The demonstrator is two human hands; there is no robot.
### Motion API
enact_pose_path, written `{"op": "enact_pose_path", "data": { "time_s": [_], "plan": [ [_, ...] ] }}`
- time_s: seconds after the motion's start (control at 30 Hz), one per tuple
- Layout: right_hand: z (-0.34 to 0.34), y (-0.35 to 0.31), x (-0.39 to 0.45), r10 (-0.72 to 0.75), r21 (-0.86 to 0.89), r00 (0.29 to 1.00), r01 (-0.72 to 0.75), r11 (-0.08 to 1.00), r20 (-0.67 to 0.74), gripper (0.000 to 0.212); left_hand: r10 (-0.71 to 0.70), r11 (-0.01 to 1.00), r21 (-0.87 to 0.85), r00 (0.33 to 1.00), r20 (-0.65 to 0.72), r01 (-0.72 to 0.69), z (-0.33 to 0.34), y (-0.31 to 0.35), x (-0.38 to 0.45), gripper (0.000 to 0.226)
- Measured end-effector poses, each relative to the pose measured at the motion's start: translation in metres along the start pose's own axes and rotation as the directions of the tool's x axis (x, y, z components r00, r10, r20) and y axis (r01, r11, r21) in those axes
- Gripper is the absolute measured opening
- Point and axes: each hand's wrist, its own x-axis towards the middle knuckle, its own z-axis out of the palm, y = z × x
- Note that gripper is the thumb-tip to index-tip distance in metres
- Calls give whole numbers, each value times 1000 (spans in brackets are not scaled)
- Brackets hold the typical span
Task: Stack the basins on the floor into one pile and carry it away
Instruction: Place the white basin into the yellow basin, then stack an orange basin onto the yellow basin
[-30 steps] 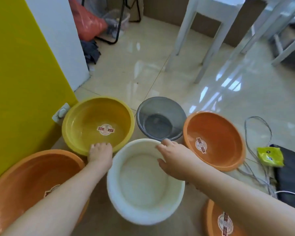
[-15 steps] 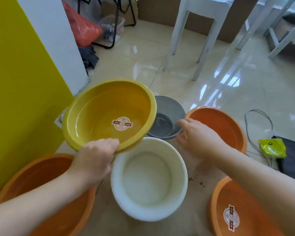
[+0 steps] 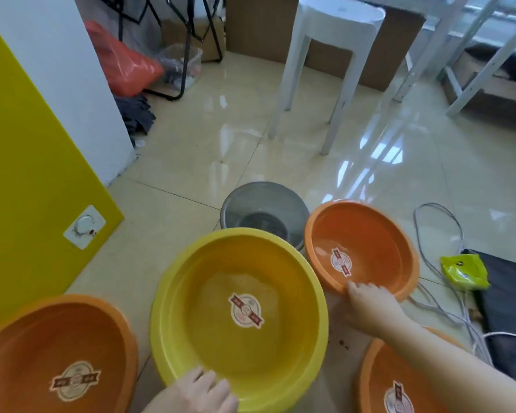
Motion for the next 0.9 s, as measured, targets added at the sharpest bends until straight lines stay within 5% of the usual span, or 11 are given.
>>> {"op": "enact_pose_path", "data": {
  "time_s": [0.2, 0.33, 0.43, 0.5, 0.57, 0.63, 0.73, 0.9],
  "plan": [
    [1, -7, 8, -10, -10, 991, 9, 1000, -131, 18, -36, 994, -95, 985, 169, 53, 33, 14, -9, 25],
    [-13, 5, 4, -13, -20, 967, 8, 1000, -255, 19, 98, 987, -150, 943, 319, -51, 33, 3, -25, 32],
    [-35, 9, -12, -76, -11, 901, 79, 997, -427, 10, 65, 964, -263, 938, 341, 28, 9, -26, -35, 42],
    [-53, 4, -31, -166, 1, 810, 202, 979, -562, 16, -96, 953, -235, 925, 368, 192, -8, -57, -43, 58],
    [-69, -9, -56, -283, -34, 696, 349, 937, -660, 12, -375, 891, -90, 831, 411, 446, -21, -102, -58, 72],
    [-77, -30, -82, -409, -98, 609, 478, 873, -679, 16, -611, 749, 99, 626, 485, 655, -27, -147, -75, 79],
    [-65, -69, -111, -573, -186, 533, 611, 770, -623, 11, -656, 704, 311, 414, 631, 639, -27, -186, -100, 78],
    [-19, -102, -122, -739, -229, 433, 762, 606, -516, 17, -586, 785, 309, 482, 651, 536, -25, -194, -110, 48]
  ]
}}
